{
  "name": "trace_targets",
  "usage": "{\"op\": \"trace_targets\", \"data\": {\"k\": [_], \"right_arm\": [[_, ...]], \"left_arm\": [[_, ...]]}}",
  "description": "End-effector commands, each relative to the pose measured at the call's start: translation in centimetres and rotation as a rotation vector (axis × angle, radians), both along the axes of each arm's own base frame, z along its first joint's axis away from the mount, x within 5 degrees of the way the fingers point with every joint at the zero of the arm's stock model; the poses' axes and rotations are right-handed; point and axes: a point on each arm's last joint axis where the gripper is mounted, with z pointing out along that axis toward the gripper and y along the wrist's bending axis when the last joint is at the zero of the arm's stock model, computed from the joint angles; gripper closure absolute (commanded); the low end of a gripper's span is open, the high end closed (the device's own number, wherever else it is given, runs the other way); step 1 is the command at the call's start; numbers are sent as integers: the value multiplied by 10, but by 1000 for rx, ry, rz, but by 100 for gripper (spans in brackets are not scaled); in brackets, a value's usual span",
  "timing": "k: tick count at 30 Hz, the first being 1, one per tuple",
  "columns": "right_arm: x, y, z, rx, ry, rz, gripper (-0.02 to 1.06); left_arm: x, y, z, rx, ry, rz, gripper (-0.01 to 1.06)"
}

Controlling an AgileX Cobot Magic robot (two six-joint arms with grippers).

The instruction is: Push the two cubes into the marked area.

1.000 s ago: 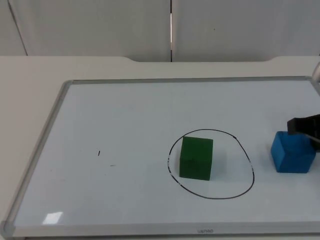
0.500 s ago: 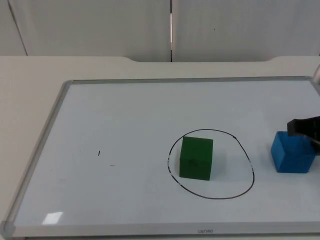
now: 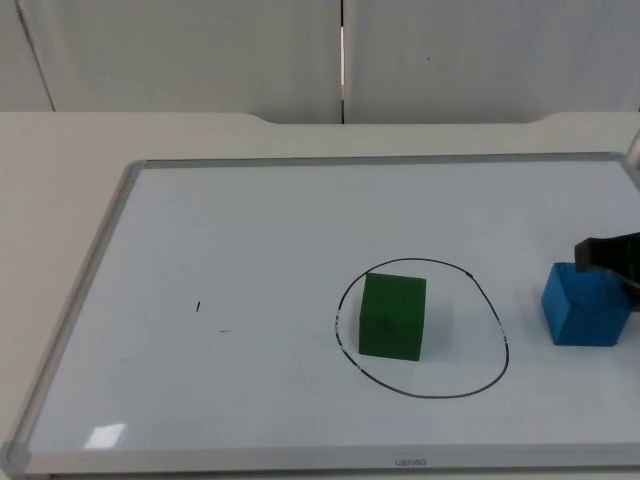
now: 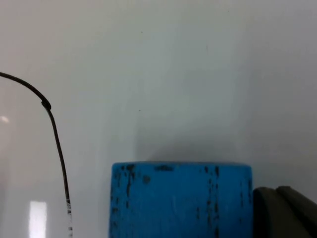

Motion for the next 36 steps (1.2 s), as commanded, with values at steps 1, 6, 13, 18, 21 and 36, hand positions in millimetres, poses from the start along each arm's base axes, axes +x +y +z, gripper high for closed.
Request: {"op": "trace_targets", "data": {"k": [1,6,13,18,21,36], "right_arm": [[0,2,2,4,-4,3,105],[-1,11,2,-1,-14,44,105],[-1,28,5,40,-71,55,105],[-2,27,5,47,-61,43,105],[-2,27,5,45,-55,43,105],[-7,48,7,85,-79,73,105]], "left_arm": [[0,1,-1,1,0,11,105],[0,1,-1,1,0,11,105],[0,1,-1,1,0,11,105],[0,1,-1,1,0,11,105],[0,1,-1,1,0,11,105],[0,1,-1,1,0,11,105]]}}
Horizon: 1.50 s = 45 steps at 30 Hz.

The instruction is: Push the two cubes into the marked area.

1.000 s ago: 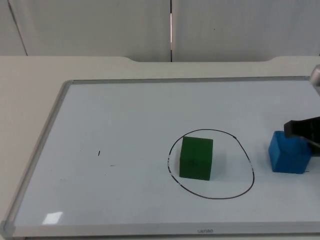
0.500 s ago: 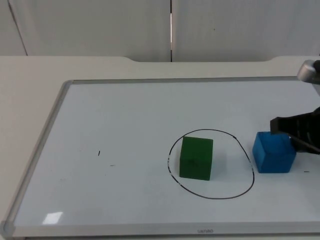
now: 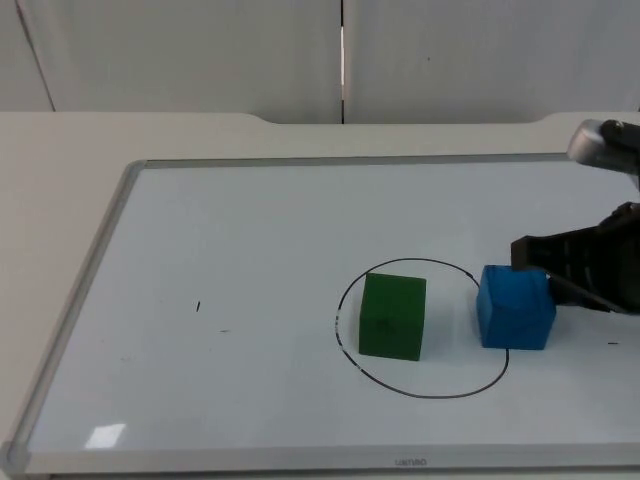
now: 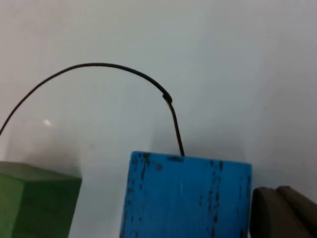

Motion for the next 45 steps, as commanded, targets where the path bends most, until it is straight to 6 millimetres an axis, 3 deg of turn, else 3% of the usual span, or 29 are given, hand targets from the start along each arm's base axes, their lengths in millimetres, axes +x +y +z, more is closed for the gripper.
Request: {"op": "trace_targets", "data": {"k": [1,16,23,32,45], "right_arm": [[1,2,2,11,-13,-3,105],[0,5,3,30,-17,-15,105],[6,7,-8,28,1,-22,105],[5,27,-11,62,-26,11,105],[-1,39,-12,68,-21,45,105]], "left_arm": [[0,1,-1,0,0,10,105],[0,1,-1,0,0,10,105],[0,1,-1,0,0,10,105],[0,1,-1,0,0,10,105],[0,1,-1,0,0,10,105]]}}
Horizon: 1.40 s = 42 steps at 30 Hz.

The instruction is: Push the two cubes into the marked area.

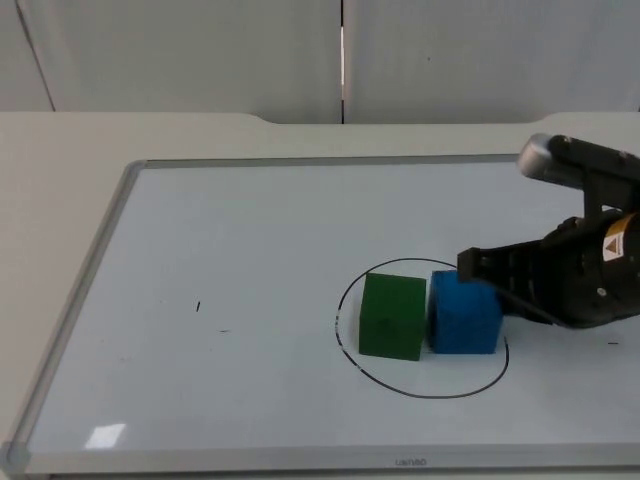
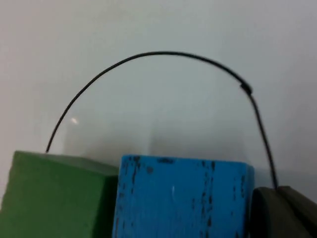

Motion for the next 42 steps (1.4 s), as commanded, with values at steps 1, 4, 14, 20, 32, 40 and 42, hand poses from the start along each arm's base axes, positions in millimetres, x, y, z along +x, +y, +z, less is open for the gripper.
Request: {"op": "trace_targets", "data": {"k": [1,4,14,20,32,40,42], "right_arm": [[0,4,1,7,-13,11,105],[-1,4,0,6,-10,12,105],[0,-16,5,-85,47,33,105],[-1,-53,72,-191,-86,112,105],[-102,-91,247,-168,-713,130,105],[-185,-118,277,-168,-821,119,105],[-201,-124,277,-172,-807,122,105]], "left_arm": [[0,0,-1,-2,1,9,105],[0,0,-1,-2,1,9,105],[0,0,-1,-2,1,9,105],[0,0,-1,-2,1,9,105],[0,1,-1,0,0,10,105],[0,1,-1,0,0,10,105],[0,1,-1,1,0,11,105]]}}
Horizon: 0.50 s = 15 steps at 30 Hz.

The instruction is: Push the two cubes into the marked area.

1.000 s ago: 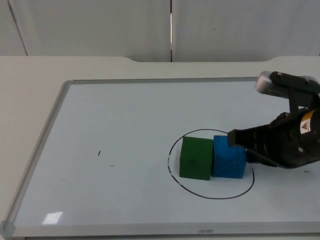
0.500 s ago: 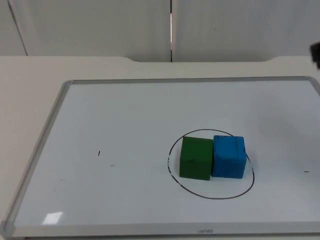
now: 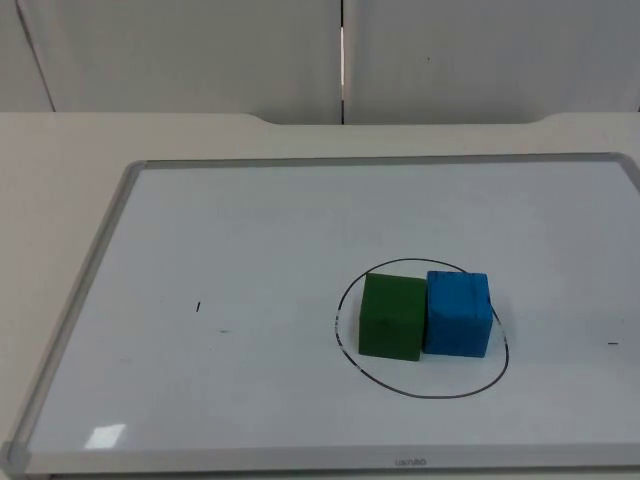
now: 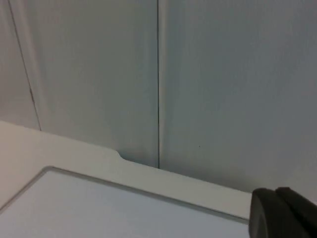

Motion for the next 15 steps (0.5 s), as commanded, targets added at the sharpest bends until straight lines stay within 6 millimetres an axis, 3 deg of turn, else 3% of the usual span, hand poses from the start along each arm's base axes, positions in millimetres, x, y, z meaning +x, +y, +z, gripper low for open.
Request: {"op": "trace_targets", "data": {"k": [1,6,15], "right_arm": [[-26,-9,-1,-24,19,-5,105],[-50,-17,-4,-27,27,-5,105],[-66,-22,-11,-26,81,-8,105]], "left_arm": [[0,1,-1,7,-4,15,105],[2,3,-1,24,-14,28,105],[2,3,-1,24,-14,28,105]]}}
